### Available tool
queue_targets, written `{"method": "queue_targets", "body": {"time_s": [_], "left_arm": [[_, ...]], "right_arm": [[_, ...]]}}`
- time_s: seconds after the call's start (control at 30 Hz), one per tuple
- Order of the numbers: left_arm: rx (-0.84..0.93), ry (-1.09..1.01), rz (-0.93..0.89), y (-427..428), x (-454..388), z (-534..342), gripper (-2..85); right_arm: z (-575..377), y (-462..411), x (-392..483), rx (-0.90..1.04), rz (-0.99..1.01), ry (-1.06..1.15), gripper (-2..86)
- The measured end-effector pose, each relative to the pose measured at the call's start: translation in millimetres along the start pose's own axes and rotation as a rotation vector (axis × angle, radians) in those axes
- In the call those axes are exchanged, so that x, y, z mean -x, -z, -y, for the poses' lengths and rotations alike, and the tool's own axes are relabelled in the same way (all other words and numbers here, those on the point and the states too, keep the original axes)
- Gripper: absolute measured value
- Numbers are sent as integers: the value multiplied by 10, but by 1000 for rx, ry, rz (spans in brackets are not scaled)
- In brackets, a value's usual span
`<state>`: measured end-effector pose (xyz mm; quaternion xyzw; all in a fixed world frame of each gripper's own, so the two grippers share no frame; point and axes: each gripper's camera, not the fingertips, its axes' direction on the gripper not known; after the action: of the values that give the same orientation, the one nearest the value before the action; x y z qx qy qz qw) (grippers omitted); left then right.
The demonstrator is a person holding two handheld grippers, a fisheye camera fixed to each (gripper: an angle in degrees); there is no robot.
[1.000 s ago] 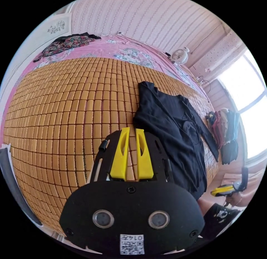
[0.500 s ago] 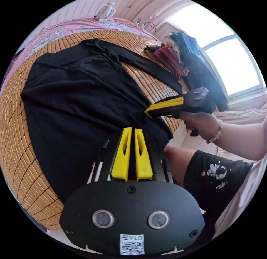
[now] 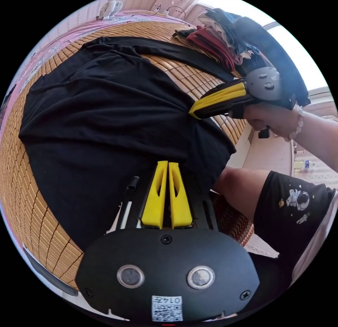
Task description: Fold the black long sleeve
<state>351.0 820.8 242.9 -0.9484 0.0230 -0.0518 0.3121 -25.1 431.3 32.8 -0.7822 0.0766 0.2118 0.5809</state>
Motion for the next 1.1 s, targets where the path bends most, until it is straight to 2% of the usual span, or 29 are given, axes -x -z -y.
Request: {"method": "queue_targets", "body": {"time_s": [0.1, 0.2, 0.3, 0.37, 0.47, 0.57, 0.67, 0.73, 0.77, 0.87, 1.0, 1.1], "left_arm": [[21, -29, 10, 125, -56, 94, -10], [-60, -91, 24, 408, -109, 256, -10], [-126, -178, 47, 585, -166, 551, -9], [-165, -298, 156, 560, -270, 849, -8], [-179, -358, 259, 459, -384, 1341, 0], [-257, -387, 224, 430, -531, 1842, 38], [-263, -359, 189, 306, -685, 2324, 107], [-226, -341, 193, 205, -761, 2552, 112], [-213, -326, 192, 137, -788, 2650, 108], [-135, -286, 188, -80, -787, 2762, 93], [-175, -249, 121, -69, -691, 2691, 43], [-165, -229, 60, -67, -591, 2643, -1]], "right_arm": [[-198, 40, -317, -15, 183, -57, -6], [-578, 195, -741, -131, 328, -161, -1], [-1152, 321, -1313, -294, 240, -444, 35], [-1656, 346, -1748, -392, 98, -688, 72], [-2131, 301, -2178, -469, -1, -916, 125], [-2423, 156, -2454, -492, 2, -1039, 133], [-2555, -32, -2564, -471, 55, -1070, 110], [-2627, -58, -2559, -460, 28, -1061, 63], [-2672, -106, -2596, -423, 39, -1075, 25], [-2823, -147, -2684, -451, 110, -1052, 2], [-2885, -113, -2738, -421, 213, -937, -4], [-2914, 145, -2639, -603, 316, -816, -5]]}}
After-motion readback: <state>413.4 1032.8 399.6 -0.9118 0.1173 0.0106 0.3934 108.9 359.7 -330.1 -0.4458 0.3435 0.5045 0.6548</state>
